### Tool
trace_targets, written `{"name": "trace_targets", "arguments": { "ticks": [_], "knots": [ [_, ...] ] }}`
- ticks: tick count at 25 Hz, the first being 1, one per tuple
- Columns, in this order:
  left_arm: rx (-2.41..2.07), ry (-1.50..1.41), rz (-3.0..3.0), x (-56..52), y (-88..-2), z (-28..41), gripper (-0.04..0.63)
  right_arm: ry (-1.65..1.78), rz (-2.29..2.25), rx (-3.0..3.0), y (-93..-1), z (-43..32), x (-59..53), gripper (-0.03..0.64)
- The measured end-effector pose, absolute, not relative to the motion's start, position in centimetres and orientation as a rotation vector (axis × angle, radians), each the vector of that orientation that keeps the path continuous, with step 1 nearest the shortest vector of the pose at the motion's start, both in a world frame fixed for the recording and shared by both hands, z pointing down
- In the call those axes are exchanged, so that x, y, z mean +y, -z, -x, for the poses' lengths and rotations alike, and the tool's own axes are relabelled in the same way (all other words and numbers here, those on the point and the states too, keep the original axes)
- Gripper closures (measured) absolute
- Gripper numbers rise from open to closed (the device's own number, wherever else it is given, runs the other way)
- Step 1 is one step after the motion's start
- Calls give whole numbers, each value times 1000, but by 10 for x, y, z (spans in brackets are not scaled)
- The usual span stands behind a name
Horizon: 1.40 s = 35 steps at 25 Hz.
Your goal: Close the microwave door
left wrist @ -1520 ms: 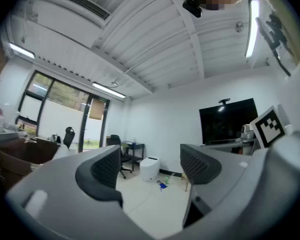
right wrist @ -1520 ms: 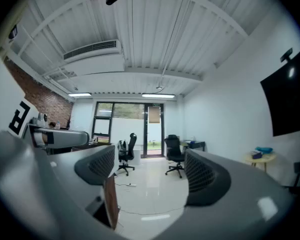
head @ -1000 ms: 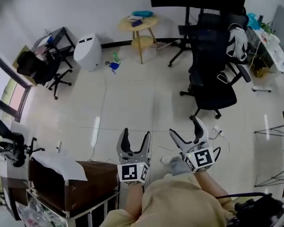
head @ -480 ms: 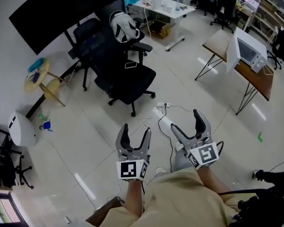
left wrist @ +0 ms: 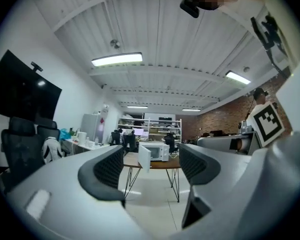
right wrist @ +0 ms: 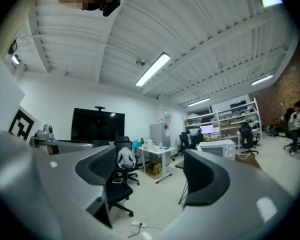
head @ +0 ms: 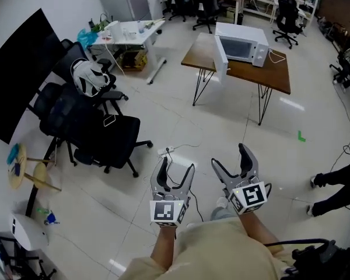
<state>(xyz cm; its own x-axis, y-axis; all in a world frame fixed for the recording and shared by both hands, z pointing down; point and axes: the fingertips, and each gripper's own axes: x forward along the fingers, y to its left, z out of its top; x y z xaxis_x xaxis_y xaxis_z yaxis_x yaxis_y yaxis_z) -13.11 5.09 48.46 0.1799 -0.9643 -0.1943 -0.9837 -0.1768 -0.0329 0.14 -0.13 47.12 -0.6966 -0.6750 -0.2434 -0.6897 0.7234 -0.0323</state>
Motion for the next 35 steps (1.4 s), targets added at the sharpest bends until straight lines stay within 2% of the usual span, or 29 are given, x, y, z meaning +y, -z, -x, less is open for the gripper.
{"name": "trace_targets", "arguments": {
  "ticks": [7,11,17,19,23,25,30,35],
  "knots": [
    [1745,-216,2380,-50,-498,44,245,-96,1261,2591,-490,-105,-84,201],
    [1710,-130,2453,-83,-496,-7,246,-100,1328,2537,-486,-160,-111,202],
    [1588,-145,2542,-137,-521,-52,252,35,1405,2498,-517,-200,-157,204],
    [1612,-64,2570,-154,-544,-48,252,44,1413,2490,-523,-200,-175,206],
    [1600,-62,2538,-193,-515,-46,252,42,1426,2486,-527,-194,-215,207],
    [1592,-62,2573,-230,-539,-28,253,38,1444,2488,-535,-181,-247,207],
    [1516,-157,2579,-350,-523,45,253,-26,1489,2474,-536,-99,-359,210],
    [1431,-151,2646,-412,-515,81,253,-45,1481,2459,-519,-36,-420,212]
  ]
}}
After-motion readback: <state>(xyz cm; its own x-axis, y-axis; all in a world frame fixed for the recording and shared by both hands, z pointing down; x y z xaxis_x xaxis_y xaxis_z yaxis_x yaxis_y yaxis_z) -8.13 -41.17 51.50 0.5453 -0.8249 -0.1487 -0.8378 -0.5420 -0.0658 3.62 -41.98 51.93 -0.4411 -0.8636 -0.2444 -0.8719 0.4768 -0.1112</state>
